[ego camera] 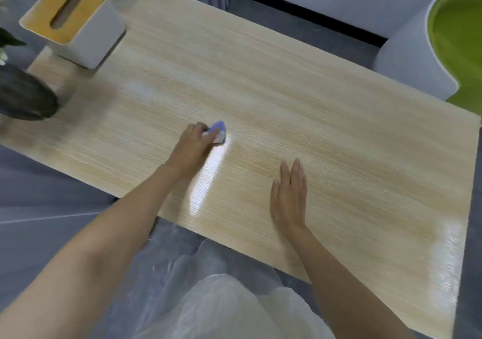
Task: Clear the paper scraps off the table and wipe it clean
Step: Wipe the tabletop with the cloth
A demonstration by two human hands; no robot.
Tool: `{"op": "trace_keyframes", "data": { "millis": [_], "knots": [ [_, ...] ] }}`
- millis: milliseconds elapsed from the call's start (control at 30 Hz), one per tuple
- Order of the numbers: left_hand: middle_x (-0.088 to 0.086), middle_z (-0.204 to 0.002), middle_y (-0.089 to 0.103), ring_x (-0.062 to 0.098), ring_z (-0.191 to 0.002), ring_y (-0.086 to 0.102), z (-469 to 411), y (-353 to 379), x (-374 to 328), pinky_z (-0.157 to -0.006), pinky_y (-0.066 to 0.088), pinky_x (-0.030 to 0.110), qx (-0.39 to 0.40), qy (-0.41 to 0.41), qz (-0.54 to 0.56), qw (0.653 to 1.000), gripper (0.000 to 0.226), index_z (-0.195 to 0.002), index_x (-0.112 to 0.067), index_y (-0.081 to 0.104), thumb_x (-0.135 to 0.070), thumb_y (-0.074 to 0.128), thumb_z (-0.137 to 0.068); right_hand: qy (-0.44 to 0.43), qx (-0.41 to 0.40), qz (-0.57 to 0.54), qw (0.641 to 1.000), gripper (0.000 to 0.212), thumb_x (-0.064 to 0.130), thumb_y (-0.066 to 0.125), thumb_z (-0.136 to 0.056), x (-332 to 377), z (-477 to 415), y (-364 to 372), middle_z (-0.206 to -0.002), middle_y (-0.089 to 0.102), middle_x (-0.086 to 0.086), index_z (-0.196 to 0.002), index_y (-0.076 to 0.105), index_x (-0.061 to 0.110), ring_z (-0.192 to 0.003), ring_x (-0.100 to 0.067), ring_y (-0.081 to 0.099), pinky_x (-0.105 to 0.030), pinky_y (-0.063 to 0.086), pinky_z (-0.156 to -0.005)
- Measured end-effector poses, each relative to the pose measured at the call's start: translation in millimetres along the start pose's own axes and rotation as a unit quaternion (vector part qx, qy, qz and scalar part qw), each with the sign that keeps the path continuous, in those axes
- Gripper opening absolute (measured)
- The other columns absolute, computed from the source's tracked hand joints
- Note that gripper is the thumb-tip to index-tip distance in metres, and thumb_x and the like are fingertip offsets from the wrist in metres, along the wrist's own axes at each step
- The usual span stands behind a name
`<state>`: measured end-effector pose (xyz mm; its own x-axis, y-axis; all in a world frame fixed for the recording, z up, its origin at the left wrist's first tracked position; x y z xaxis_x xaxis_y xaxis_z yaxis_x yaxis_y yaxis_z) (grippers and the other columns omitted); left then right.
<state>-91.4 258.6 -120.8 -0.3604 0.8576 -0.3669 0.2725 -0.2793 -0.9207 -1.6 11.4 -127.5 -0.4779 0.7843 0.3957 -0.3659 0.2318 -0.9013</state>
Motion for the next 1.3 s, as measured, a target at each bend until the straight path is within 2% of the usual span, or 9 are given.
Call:
{"op": "trace_keyframes", "data": {
  "millis": [133,267,367,467,600,867,1100,1200,1300],
  "knots": [
    [0.026,-0.123,0.045,0.042,-0.112,0.041,-8,6,-19,-0.095,0.040,0.048,-0.069,-0.302,0.063,0.949,0.039,-0.130,-0.009,0.050,-0.003,0.047,-0.091,0.017,0.001,0.006,1.000,0.052,0.023,0.025,-0.102,-6,-20,2,-0.159,-0.005,-0.010,-0.151,0.011,0.017,-0.147,-0.020,-0.011,-0.036,-0.003,-0.119],
    [0.018,-0.106,0.057,0.033,-0.089,0.051,7,49,-114,-0.075,0.047,0.036,0.070,0.026,0.052,0.996,0.044,-0.131,-0.007,0.052,-0.011,0.040,-0.089,0.055,0.005,0.009,0.998,0.051,0.011,0.032,-0.099,-8,-33,5,-0.159,0.004,-0.013,-0.149,0.022,0.013,-0.147,-0.023,-0.001,-0.037,-0.001,-0.120],
    [0.010,-0.099,0.059,0.025,-0.082,0.052,7,47,-98,-0.070,0.048,0.033,0.086,0.246,-0.038,0.965,0.043,-0.125,-0.011,0.060,-0.014,0.038,-0.088,0.046,-0.018,0.023,0.999,0.051,0.007,0.034,-0.097,-9,-32,5,-0.158,0.010,-0.015,-0.148,0.027,0.011,-0.147,-0.025,0.005,-0.040,0.005,-0.120],
    [0.004,-0.092,0.055,0.019,-0.080,0.048,-26,18,-28,-0.070,0.045,0.037,0.025,0.025,-0.003,0.999,0.025,-0.110,-0.016,0.062,-0.029,0.053,-0.090,0.028,-0.018,0.030,0.999,0.050,0.011,0.032,-0.099,-11,-30,8,-0.158,0.008,-0.015,-0.149,0.024,0.012,-0.148,-0.024,0.002,-0.039,0.003,-0.120],
    [0.021,-0.102,0.051,0.031,-0.089,0.040,-30,21,-18,-0.072,0.042,0.039,-0.058,-0.118,0.007,0.991,0.064,-0.132,-0.008,0.053,0.013,0.056,-0.071,0.034,-0.017,0.025,0.999,0.049,0.016,0.031,-0.101,-12,-31,11,-0.158,0.008,-0.016,-0.148,0.024,0.011,-0.147,-0.024,0.002,-0.041,0.002,-0.120],
    [0.015,-0.096,0.060,0.028,-0.075,0.051,-41,46,-68,-0.064,0.046,0.037,0.084,0.411,-0.066,0.906,0.048,-0.127,-0.014,0.047,-0.004,0.061,-0.083,0.055,-0.035,0.037,0.997,0.046,0.017,0.039,-0.099,-10,-33,12,-0.156,0.020,-0.017,-0.143,0.036,0.010,-0.146,-0.027,0.016,-0.042,0.013,-0.119],
    [0.028,-0.105,0.054,0.043,-0.089,0.051,-128,27,-29,-0.074,0.048,0.049,0.023,0.010,-0.001,1.000,0.043,-0.128,-0.006,0.055,-0.007,0.045,-0.086,0.132,-0.076,0.054,0.987,0.045,0.019,0.039,-0.098,2,-36,16,-0.155,0.016,-0.023,-0.142,0.036,0.010,-0.146,-0.030,0.011,-0.044,0.015,-0.119],
    [0.022,-0.098,0.057,0.033,-0.079,0.051,-99,49,-61,-0.066,0.046,0.038,0.070,0.255,-0.024,0.964,0.061,-0.129,-0.005,0.050,0.005,0.066,-0.070,0.170,-0.090,0.056,0.980,0.048,0.022,0.037,-0.096,16,-46,18,-0.155,0.017,-0.024,-0.142,0.035,0.009,-0.145,-0.033,0.016,-0.047,0.020,-0.117],
    [0.018,-0.099,0.059,0.029,-0.078,0.050,-109,48,-54,-0.066,0.046,0.036,0.107,0.537,-0.028,0.836,0.048,-0.130,-0.007,0.049,0.003,0.048,-0.083,0.211,-0.104,0.055,0.970,0.049,0.019,0.033,-0.096,26,-60,18,-0.154,0.019,-0.023,-0.143,0.034,0.007,-0.144,-0.032,0.020,-0.046,0.023,-0.116]
  ]
}}
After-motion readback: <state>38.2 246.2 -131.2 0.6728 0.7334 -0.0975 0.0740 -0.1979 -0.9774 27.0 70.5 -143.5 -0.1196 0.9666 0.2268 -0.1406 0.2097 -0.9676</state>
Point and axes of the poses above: each hand's wrist, its own z-axis away from the middle knuckle, its own y-axis out of the palm, x = y × z, the point moved 5 cm from there along -z, towards the middle knuckle
